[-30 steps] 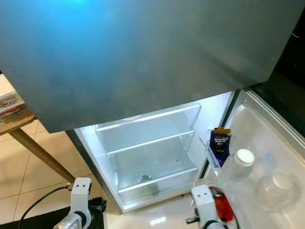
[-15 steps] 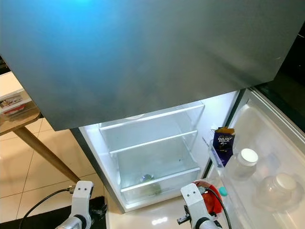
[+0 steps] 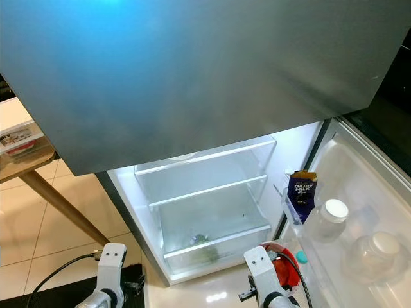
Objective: Restocking fridge
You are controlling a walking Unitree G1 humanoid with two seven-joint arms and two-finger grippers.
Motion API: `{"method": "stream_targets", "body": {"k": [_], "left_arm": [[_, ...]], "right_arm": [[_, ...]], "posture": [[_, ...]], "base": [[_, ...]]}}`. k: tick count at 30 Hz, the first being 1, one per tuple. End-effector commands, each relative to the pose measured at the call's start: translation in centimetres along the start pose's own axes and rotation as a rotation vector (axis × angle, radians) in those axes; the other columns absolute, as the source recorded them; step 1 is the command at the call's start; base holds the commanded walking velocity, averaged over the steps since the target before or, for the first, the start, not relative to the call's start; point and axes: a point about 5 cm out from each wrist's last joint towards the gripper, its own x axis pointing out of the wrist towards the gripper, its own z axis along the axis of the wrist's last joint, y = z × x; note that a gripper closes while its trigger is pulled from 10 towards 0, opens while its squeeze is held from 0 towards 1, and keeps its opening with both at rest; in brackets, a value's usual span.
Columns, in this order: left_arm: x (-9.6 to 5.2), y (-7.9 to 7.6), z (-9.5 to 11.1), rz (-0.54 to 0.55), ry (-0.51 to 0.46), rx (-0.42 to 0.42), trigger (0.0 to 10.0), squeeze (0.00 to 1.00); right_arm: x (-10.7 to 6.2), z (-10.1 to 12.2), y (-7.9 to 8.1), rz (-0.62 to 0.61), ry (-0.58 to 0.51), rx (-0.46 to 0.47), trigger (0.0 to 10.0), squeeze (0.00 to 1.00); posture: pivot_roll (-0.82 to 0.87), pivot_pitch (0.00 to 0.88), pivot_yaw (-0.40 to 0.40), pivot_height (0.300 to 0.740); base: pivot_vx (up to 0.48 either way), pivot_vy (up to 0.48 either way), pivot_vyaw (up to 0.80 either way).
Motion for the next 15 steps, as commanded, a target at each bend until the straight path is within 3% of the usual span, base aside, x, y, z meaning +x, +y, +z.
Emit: {"method": "stream_targets", "body": {"k": [1, 15], "left_arm": [[-0.4, 0.85, -1.01, 0.021, 0.035, -0.001, 10.0, 0.0], [-0.44, 1.09, -1.17, 0.024, 0.038, -0.005, 10.0, 0.0]], "right_arm": [[-0.15, -0.13, 0.03, -0.003, -0.011, 0.0, 10.0, 0.0], [-0.2, -0.22, 0.0, 0.0, -0.011, -0.002, 10.0, 0.0]], "posture": [[-0.08, 0.091, 0.1, 0.74], [-0.08, 0.092, 0.102, 0.74]], "base": [[-0.266, 0.0, 0.0], [-0.266, 0.0, 0.0]]}}
